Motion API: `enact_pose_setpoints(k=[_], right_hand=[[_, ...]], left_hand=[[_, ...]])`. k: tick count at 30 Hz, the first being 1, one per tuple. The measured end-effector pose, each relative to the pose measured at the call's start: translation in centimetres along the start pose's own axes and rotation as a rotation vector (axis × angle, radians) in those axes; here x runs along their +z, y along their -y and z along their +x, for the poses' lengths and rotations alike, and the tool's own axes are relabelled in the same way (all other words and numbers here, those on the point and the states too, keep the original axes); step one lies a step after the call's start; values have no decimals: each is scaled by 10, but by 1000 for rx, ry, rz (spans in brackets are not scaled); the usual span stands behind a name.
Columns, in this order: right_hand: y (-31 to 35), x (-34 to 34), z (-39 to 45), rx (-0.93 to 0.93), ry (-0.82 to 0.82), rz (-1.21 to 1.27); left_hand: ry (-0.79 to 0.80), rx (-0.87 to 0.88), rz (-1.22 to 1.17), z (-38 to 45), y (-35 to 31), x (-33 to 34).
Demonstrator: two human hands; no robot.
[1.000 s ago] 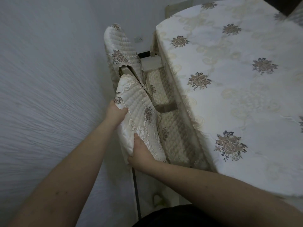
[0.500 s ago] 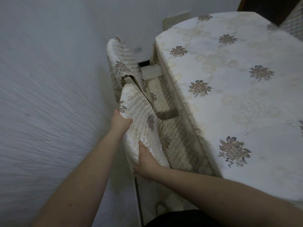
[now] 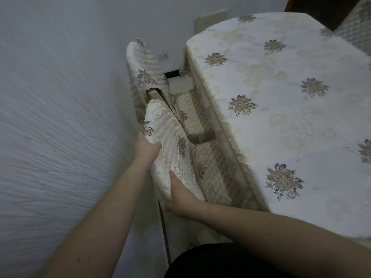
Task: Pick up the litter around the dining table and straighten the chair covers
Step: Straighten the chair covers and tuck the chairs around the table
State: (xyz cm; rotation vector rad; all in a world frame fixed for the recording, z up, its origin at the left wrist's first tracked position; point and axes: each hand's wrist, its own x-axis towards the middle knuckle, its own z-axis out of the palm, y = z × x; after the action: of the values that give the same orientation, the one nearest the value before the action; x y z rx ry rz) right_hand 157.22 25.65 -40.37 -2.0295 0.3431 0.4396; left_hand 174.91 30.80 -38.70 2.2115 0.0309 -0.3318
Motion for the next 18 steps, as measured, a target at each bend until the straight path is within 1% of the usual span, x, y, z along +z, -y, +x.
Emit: enact_pose_setpoints(k=[9,18], right_hand=[[-4,3,4,-2,-12,-12],[-7,9,5,-6,-77,21]], left_hand=[[-22,19,29,0,-2,0],[-22,9,36,0,-2,2]])
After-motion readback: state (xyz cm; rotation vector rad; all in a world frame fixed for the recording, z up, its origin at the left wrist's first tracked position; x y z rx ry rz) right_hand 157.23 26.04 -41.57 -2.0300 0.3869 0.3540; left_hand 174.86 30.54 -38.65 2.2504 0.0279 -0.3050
